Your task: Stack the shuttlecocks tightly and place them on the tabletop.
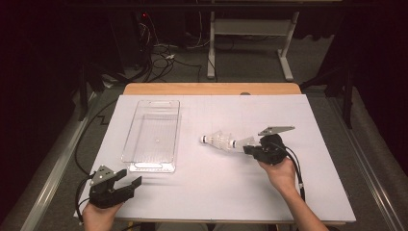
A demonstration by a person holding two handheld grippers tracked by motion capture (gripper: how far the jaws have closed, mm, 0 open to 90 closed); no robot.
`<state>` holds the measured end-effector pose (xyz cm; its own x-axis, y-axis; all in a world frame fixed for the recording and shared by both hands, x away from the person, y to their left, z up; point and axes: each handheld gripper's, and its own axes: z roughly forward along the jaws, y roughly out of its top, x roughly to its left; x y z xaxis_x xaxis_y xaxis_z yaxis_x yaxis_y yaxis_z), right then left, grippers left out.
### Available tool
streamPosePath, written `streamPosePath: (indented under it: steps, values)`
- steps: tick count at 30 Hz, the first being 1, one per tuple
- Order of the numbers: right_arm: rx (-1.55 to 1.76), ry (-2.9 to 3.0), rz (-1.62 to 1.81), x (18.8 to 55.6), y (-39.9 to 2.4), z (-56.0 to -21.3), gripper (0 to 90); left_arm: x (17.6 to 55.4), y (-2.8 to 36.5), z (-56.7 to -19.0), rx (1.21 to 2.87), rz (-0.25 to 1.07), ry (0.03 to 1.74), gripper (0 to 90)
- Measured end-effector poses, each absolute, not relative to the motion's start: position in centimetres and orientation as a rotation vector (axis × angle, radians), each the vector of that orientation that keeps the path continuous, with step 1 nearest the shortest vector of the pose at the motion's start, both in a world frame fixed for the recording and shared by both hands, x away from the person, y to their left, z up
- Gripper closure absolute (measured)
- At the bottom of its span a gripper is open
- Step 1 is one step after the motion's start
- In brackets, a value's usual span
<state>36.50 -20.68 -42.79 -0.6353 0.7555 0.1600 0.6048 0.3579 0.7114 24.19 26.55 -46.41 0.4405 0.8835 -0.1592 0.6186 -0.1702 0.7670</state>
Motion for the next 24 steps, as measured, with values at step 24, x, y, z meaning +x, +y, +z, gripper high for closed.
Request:
streamPosePath:
  steps: [24]
  values:
    - [1.231,2.451,1.162,37.9,-18.9,-43.6,90.0,24.4,26.3,-46.5,1.895,0.416,1.27,34.5]
